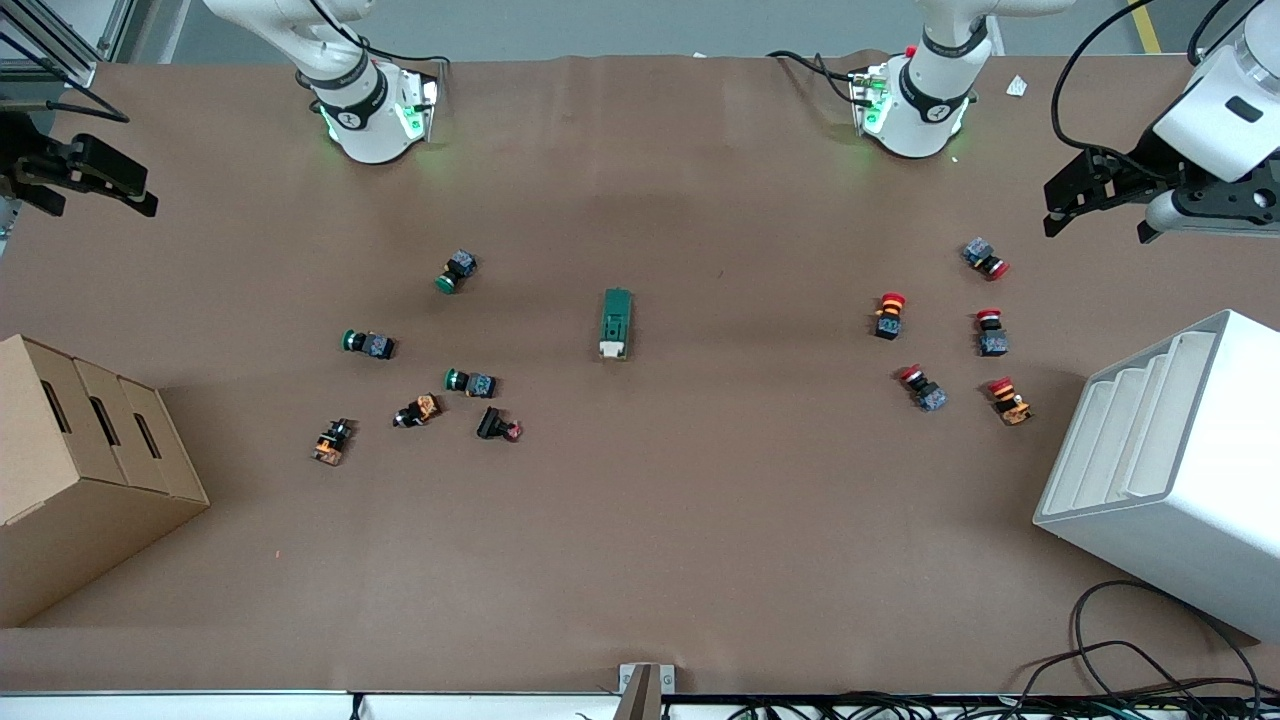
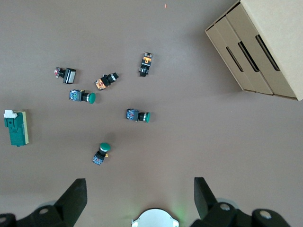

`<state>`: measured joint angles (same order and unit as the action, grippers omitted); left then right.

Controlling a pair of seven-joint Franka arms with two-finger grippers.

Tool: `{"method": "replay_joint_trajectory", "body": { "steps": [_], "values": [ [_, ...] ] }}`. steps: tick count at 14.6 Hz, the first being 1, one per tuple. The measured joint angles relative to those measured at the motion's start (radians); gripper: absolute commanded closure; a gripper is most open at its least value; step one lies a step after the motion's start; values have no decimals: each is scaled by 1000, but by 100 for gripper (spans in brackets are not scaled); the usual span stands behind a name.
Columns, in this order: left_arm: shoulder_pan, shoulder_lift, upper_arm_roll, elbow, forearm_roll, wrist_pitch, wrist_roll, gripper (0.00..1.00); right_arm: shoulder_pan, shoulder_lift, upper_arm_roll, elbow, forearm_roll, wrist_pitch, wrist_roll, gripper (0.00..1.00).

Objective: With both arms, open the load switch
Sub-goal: 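Move the left gripper toward the green load switch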

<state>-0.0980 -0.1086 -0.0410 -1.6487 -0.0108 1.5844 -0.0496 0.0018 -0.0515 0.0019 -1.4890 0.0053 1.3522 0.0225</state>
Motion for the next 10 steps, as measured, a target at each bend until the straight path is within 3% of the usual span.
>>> {"method": "replay_joint_trajectory", "body": {
  "steps": [7,10],
  "values": [
    [-11,24,-16,3,-1,15,1,0,0,0,3,0,0,0,0,0],
    [-51,97,-118,-2,-2,96,-72,0,0,0,5,0,0,6,0,0]
  ]
}}
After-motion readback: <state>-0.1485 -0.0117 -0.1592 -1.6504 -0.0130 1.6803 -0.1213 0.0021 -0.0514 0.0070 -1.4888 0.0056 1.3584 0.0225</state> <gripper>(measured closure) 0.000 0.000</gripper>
